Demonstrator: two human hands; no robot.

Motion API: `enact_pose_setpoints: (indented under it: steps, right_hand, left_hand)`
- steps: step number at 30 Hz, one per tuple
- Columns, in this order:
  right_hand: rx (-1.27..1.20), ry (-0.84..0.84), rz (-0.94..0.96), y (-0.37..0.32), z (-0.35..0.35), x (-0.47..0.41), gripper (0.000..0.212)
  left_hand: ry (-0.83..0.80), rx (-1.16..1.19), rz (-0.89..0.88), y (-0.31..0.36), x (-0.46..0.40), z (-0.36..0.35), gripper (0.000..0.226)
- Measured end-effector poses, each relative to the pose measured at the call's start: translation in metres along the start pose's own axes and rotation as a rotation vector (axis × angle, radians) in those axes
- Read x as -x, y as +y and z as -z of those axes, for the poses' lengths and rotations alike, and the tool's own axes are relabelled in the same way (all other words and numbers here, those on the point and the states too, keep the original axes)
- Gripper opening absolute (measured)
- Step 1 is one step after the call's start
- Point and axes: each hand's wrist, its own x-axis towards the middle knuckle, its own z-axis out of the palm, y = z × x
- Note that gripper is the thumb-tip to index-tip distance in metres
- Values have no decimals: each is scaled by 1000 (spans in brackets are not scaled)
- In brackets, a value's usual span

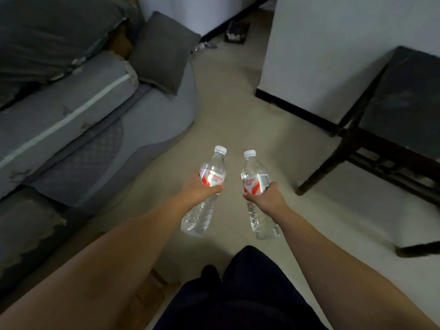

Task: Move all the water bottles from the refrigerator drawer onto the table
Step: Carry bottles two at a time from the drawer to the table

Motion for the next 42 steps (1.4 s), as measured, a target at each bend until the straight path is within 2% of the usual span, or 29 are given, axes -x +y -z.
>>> enact_pose_setpoints:
  steps: [2, 5, 10, 23, 26, 30, 37, 42]
  right_hand:
    - [-30, 22, -39, -6, 6, -13, 69]
    - [-47, 71, -71, -13, 18, -40, 68]
    - [-69, 99, -141, -32, 44, -93, 73]
    - [-154, 179, -167, -102, 172, -271, 75]
    - [-210, 215, -199, -107, 198, -301, 76]
    - [-256, 258, -254, -109, 227, -335, 78]
    - [-399, 454, -314, -124, 290, -412, 78]
    - [-502, 575, -403, -143, 338, -459, 80]
  left_hand:
    - [-48, -3, -2, 9, -22, -4, 41]
    - [-77, -33, 8, 28, -60, -14, 69]
    - [-127, -83, -40, 65, -131, -30, 82]
    - [-166, -118, -113, 239, -305, -92, 78]
    - [-229, -156, -127, 278, -328, -114, 72]
    - [-328, -234, -182, 318, -368, -146, 82]
    - [-495, -347, -305, 409, -456, -210, 79]
    - [-636, -405, -387, 496, -505, -247, 64]
